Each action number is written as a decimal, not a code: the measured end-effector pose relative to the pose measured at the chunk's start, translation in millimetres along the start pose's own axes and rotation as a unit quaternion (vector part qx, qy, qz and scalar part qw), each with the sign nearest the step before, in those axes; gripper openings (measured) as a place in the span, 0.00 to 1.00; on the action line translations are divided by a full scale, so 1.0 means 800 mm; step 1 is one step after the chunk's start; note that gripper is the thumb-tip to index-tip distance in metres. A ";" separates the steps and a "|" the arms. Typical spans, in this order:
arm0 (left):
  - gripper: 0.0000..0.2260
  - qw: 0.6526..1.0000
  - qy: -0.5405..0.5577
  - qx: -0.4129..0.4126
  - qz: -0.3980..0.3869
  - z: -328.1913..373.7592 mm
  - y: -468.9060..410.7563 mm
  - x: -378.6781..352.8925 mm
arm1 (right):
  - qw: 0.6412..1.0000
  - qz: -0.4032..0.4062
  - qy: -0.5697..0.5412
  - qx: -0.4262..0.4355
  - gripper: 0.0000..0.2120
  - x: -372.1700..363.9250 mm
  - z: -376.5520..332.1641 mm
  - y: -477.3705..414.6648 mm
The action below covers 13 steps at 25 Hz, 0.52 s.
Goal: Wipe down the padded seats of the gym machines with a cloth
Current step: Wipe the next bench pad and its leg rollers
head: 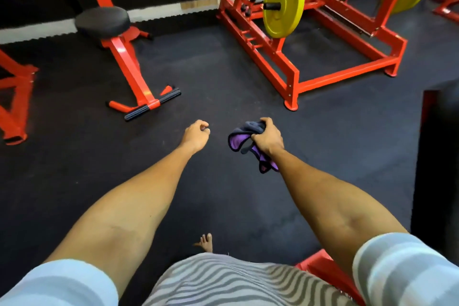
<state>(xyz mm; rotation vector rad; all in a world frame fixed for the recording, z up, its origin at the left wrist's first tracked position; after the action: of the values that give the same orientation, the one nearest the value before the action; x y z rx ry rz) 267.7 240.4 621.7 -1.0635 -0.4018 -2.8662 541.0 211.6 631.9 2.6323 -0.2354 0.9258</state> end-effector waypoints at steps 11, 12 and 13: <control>0.15 0.987 -0.057 -0.043 -0.141 0.133 -0.276 -0.119 | 0.994 0.028 0.012 -0.104 0.31 0.044 0.003 -0.236; 0.16 0.982 -0.080 -0.051 -0.161 0.142 -0.297 -0.141 | 0.994 0.028 0.016 -0.107 0.32 0.050 0.010 -0.261; 0.17 0.977 -0.104 -0.056 -0.179 0.150 -0.318 -0.162 | 0.993 0.034 0.022 -0.108 0.32 0.060 0.016 -0.283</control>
<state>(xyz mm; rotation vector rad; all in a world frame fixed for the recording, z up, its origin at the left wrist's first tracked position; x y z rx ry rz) 405.5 512.6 568.5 -1.4574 -0.4965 -3.1261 645.0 415.0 593.9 2.4159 -0.3925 0.9243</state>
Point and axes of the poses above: each hand's wrist, its own y-axis away from the middle knuckle, its own x-axis out of the back of the hand, z = x × y, the point moved 10 cm from there along -y, towards the middle knuckle, and after that the axes turned 3 degrees about z, right-handed, at the moved point
